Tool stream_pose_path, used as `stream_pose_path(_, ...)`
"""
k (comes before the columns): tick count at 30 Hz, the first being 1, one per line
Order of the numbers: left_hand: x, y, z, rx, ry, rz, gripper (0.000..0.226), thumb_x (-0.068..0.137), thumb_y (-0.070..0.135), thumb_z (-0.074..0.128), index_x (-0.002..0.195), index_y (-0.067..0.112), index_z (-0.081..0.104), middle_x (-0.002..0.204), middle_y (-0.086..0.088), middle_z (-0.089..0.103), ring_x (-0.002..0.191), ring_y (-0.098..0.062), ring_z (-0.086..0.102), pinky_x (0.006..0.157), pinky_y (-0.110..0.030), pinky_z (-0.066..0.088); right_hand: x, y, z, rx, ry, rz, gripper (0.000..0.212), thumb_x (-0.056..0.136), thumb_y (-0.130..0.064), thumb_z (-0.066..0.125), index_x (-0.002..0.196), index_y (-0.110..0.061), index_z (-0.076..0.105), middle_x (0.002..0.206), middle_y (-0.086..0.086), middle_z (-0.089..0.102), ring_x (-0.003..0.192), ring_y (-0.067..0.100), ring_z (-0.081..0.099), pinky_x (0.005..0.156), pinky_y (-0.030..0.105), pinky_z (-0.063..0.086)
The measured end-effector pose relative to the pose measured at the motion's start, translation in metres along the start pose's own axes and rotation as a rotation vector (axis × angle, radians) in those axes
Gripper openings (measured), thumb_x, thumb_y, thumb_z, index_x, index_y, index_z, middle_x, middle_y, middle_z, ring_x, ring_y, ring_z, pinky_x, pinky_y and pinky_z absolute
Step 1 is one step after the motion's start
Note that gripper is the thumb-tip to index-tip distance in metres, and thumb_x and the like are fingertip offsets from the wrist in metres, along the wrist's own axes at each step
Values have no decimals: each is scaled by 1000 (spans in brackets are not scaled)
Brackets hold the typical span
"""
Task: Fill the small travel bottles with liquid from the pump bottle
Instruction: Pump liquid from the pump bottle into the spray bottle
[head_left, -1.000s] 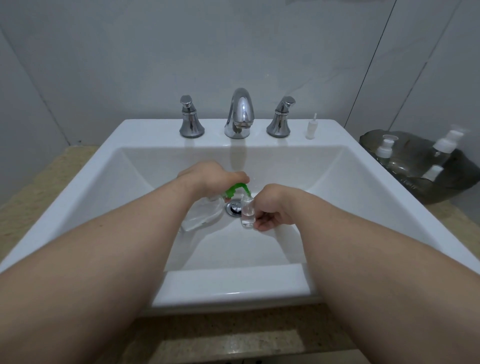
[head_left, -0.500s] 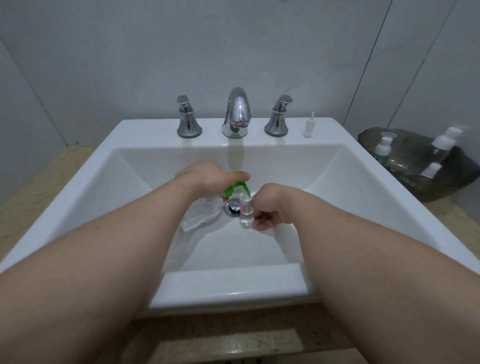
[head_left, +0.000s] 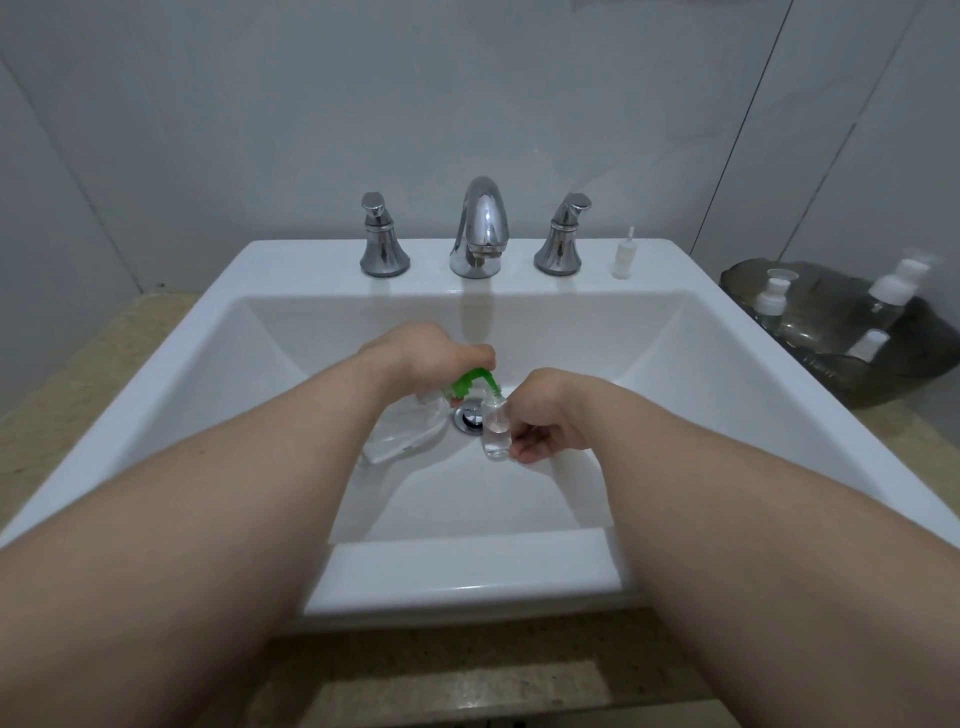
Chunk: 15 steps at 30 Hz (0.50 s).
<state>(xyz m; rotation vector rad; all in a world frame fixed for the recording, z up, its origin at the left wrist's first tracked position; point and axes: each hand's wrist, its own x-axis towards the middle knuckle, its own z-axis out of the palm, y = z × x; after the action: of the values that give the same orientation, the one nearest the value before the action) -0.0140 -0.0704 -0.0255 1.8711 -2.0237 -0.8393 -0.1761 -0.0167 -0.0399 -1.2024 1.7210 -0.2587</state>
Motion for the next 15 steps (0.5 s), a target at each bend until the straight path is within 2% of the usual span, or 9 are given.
stream_pose_path(4,0,-1,0,-2,8,-9,69,55,81,64,72,15,76,75,-6,77,71,-27,66,85,-40,57,0,1,-2,14,-5,-6,7,100,-1,58,95,1,63,74,12,59,60,20,59,70,35,61)
stream_pose_path(7,-1,-1,0,7,20,-10,74,59,88,66,71,16,75,75,-4,73,75,-26,66,86,-38,55,2,1,-2,10,-4,-9,11,99,-1,58,89,0,62,73,13,59,58,20,59,69,35,59)
stream_pose_path(11,-1,-1,0,11,35,-15,74,62,89,65,73,16,75,78,-4,72,77,-25,66,86,-37,54,-2,1,-2,22,-15,-18,14,99,4,52,102,0,65,79,14,60,60,20,58,70,33,59)
stream_pose_path(13,-1,-1,0,18,41,-20,78,59,91,62,72,16,77,79,-4,75,76,-26,66,87,-38,55,-7,0,-4,11,-37,-38,20,96,9,51,107,1,66,80,13,60,65,21,59,75,33,58)
stream_pose_path(15,0,-2,0,7,43,-24,80,55,93,60,71,16,78,78,-3,77,77,-27,66,90,-40,55,-8,0,-4,-40,-70,-45,32,89,15,54,115,1,66,81,11,61,67,19,60,73,30,57)
